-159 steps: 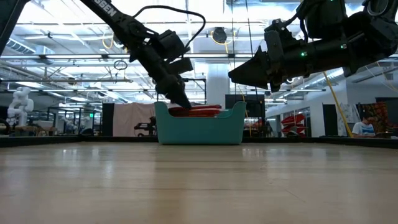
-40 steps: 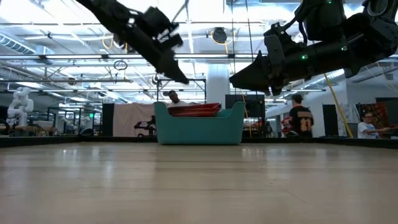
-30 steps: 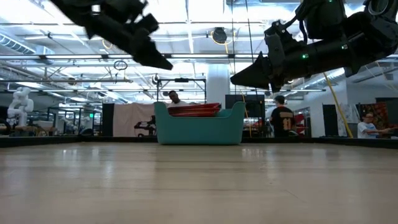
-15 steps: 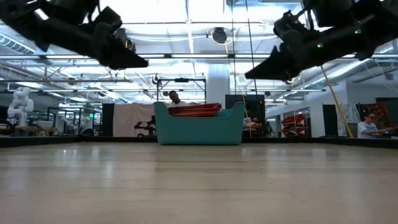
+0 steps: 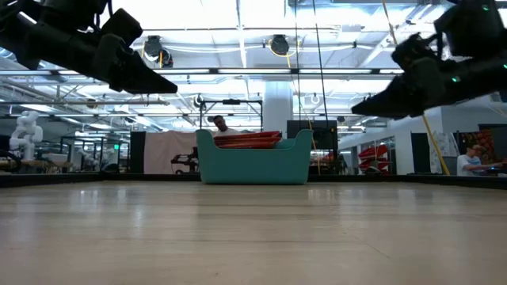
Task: Sort popcorn bags into baskets
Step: Return to Home Position
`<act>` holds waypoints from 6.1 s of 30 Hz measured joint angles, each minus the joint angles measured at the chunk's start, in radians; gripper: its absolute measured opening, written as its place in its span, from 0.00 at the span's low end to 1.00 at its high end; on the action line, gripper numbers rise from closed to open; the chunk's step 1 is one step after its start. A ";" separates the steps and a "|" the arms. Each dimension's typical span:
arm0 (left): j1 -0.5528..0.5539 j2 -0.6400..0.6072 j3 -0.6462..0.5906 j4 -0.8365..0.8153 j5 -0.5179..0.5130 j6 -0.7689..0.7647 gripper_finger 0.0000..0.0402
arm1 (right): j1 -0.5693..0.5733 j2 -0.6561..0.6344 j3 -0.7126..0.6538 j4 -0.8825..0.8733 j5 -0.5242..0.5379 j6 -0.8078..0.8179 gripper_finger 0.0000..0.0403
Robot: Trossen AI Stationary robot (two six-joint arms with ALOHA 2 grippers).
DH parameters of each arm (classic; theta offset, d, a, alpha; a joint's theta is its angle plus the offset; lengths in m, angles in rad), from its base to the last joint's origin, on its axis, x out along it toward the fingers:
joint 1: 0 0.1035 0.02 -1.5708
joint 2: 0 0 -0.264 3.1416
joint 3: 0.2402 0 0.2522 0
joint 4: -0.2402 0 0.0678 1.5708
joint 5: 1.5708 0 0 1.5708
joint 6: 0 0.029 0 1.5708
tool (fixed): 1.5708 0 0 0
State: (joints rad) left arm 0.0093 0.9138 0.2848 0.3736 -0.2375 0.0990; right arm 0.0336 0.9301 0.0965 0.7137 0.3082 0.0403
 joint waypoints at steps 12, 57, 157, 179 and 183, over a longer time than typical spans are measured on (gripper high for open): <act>-0.020 0.000 0.000 0.004 -0.002 -0.012 0.15 | -0.067 -0.224 -0.078 -0.128 -0.052 -0.013 0.00; -0.020 -0.070 -0.077 0.069 -0.010 -0.054 0.05 | -0.069 -0.920 -0.081 -0.683 -0.310 -0.085 0.00; -0.050 -0.896 -0.274 -0.350 0.340 -0.049 0.01 | -0.069 -0.918 -0.081 -0.680 -0.310 -0.079 0.00; -0.070 -0.896 -0.275 -0.342 0.289 -0.081 0.06 | -0.069 -0.918 -0.081 -0.680 -0.310 -0.079 0.00; -0.070 -0.896 -0.275 -0.342 0.289 -0.067 0.05 | -0.069 -0.918 -0.081 -0.680 -0.310 -0.079 0.00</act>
State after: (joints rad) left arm -0.0605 0.0181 0.0097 0.0319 0.0519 0.0322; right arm -0.0353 0.0116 0.0151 0.0338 -0.0017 -0.0383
